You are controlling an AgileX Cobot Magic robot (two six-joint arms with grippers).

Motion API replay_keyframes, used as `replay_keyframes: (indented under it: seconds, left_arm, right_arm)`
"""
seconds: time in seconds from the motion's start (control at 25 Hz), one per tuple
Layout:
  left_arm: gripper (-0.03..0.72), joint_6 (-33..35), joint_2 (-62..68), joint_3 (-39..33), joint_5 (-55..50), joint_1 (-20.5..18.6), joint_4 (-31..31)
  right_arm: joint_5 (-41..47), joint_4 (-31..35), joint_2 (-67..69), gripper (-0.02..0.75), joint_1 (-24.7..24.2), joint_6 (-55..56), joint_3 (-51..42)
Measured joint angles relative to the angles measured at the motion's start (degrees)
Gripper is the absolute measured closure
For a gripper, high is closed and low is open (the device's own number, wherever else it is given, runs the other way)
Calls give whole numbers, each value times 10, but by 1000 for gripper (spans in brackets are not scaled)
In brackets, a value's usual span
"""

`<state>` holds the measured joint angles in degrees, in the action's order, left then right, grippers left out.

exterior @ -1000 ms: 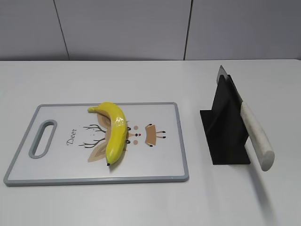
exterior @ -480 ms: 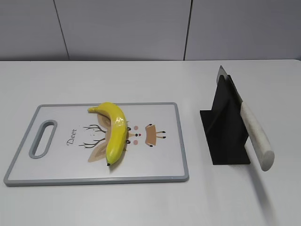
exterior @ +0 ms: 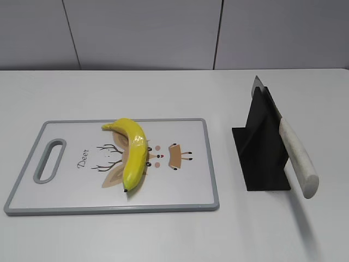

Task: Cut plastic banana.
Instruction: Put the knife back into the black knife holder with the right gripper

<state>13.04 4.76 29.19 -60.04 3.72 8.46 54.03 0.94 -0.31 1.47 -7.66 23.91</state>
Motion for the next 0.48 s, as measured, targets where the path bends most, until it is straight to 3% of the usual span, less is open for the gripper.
replay_keyframes:
  seconds: [0.48]
  left_arm:
    - [104, 0, 0, 0, 0, 0, 0]
  right_arm:
    - [0, 1, 0, 164, 0, -1, 0]
